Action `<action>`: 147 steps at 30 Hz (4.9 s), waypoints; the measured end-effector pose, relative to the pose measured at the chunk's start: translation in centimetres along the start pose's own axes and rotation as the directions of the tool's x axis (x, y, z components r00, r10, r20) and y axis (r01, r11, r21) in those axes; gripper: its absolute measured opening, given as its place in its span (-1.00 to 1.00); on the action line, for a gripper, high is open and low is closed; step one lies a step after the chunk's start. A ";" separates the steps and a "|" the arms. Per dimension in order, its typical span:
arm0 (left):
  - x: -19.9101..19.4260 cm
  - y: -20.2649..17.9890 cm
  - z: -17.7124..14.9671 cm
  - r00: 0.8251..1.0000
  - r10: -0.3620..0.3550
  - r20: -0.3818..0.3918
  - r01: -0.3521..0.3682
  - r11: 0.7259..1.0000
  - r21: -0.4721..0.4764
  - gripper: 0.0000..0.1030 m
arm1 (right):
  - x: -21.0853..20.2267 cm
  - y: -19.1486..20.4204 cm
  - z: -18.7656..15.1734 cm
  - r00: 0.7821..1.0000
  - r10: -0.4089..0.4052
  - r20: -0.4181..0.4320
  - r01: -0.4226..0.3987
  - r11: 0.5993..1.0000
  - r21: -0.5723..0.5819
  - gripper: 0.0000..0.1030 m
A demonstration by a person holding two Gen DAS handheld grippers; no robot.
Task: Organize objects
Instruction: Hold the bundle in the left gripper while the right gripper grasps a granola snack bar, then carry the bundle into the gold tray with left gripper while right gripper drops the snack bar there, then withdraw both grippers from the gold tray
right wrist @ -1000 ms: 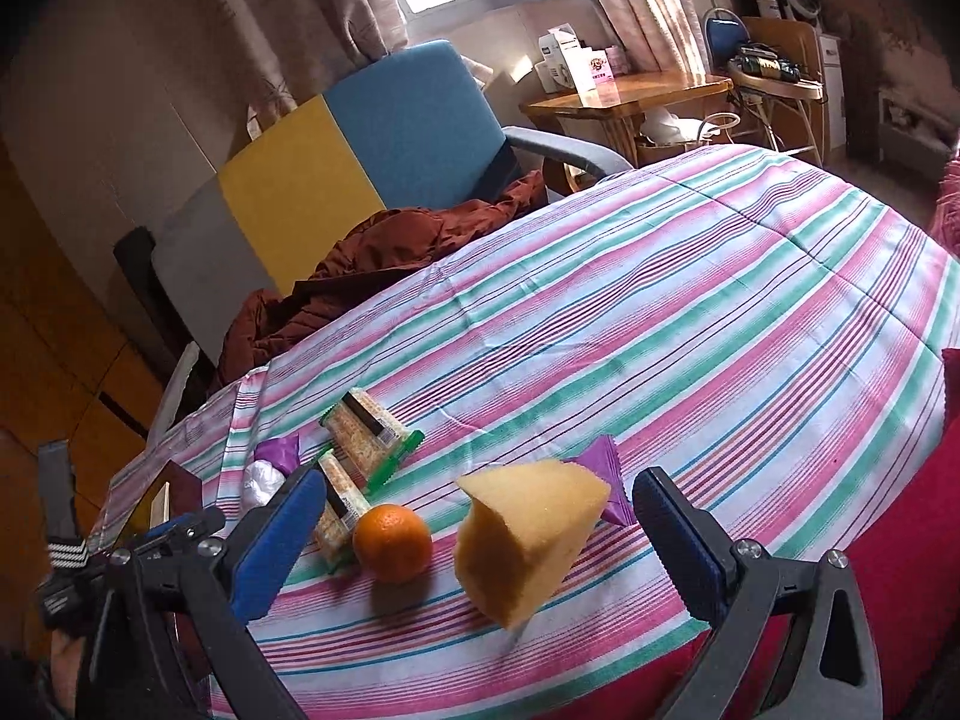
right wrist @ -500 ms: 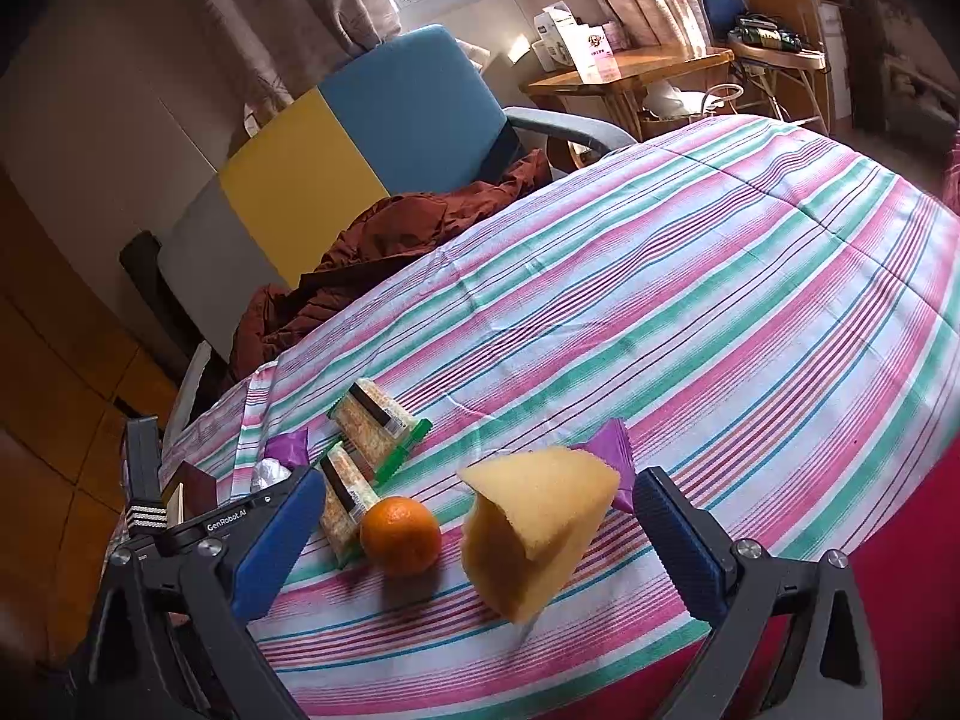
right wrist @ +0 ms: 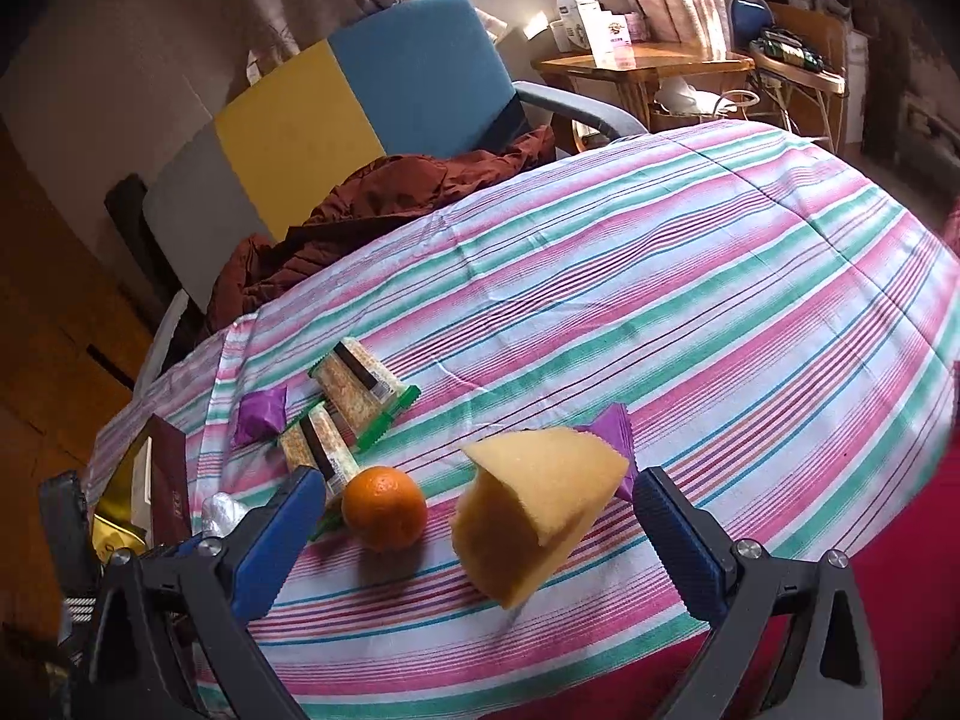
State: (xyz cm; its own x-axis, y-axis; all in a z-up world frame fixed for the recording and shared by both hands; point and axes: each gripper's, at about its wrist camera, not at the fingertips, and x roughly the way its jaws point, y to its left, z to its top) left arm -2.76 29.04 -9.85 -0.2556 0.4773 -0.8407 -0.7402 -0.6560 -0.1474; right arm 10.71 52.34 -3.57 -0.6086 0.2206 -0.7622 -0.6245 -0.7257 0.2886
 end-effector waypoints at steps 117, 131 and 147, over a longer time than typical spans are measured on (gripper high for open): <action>-22.0 26.1 -10.8 0.910 0.254 0.327 -0.012 0.806 -0.592 -0.32 | 5.6 36.5 -10.1 0.851 0.345 -0.396 -0.522 0.645 -0.559 -0.15; -16.7 29.1 -6.3 0.954 0.181 0.239 0.015 0.766 -0.642 0.18 | 7.7 37.9 -10.0 0.858 0.324 -0.399 -0.508 0.655 -0.560 0.12; -18.5 24.3 -11.4 0.895 0.407 0.180 -0.233 0.773 -0.590 0.18 | 5.5 34.8 -12.2 0.888 0.309 -0.340 -0.455 0.690 -0.562 0.55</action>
State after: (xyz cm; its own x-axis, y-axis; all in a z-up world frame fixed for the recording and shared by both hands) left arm -8.93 -2.33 -3.82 -0.6423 0.2652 -0.7191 -0.1455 -0.9633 -0.2254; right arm -8.36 20.34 -4.79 -0.5672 -0.2499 -0.7847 0.1215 -0.9678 0.2204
